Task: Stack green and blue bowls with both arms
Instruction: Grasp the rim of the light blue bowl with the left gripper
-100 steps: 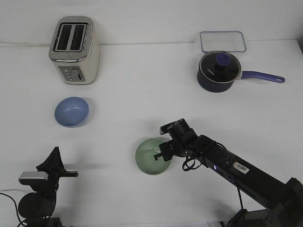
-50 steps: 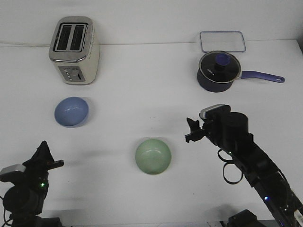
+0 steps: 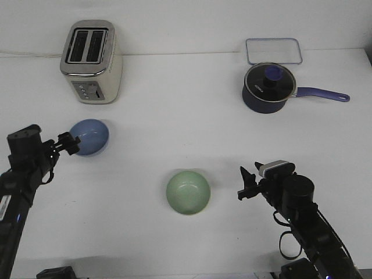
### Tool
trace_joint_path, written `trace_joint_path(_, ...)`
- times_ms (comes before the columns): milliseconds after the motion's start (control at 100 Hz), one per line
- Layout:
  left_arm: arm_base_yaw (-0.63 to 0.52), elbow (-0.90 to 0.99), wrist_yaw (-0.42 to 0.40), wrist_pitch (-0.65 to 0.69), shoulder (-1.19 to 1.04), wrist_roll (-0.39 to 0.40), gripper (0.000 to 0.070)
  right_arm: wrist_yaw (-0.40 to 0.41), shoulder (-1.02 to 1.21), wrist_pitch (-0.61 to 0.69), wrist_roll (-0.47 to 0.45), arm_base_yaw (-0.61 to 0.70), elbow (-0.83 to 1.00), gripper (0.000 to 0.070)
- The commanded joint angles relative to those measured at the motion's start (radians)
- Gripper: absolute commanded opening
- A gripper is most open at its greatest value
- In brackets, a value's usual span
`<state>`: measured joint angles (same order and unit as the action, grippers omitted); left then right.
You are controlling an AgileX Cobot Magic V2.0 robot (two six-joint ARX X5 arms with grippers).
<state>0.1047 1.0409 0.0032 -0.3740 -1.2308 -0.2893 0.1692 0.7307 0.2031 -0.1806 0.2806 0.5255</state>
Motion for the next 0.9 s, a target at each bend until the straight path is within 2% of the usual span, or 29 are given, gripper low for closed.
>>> trace_joint_path(0,0.002,0.055,0.005,-0.016,-0.073,0.054,0.0687,0.016,0.003,-0.019,-0.010,0.004,0.012,0.0334)
trace_joint_path(110,0.010,0.113,0.005,-0.037,-0.182,0.098,0.0687,0.017,0.002,-0.030,-0.010,0.004,0.012,0.0334)
trace_joint_path(400,0.015,0.165,0.023,-0.028,-0.391,0.117,0.0686,0.017,0.003,-0.023,-0.002,0.004,0.012,0.0334)
trace_joint_path(500,0.016,0.165,0.023,-0.003,-0.440,0.120,0.0622,0.017,0.003,-0.023,-0.002,0.004,0.012,0.0334)
trace_joint_path(580,0.016,0.165,0.028,0.010,-0.470,0.119,0.0608,0.017,0.003,-0.022,-0.002,0.004,0.012,0.0334)
trace_joint_path(620,0.016,0.165,0.028,0.011,-0.481,0.116,0.0549,0.017,0.003,-0.022,-0.002,0.004,0.012,0.0334)
trace_joint_path(660,0.018,0.165,0.028,0.010,-0.490,0.114,0.0441,0.017,0.003,-0.022,-0.002,0.004,0.012,0.0334)
trace_joint_path(769,0.019,0.165,0.028,0.011,-0.495,0.116,0.0006,0.017,0.003,-0.022,-0.002,0.004,0.012,0.0334)
trace_joint_path(889,0.021,0.183,0.045,-0.005,-0.494,0.133,0.0012,0.016,0.003,-0.022,-0.002,0.004,0.012,0.0334)
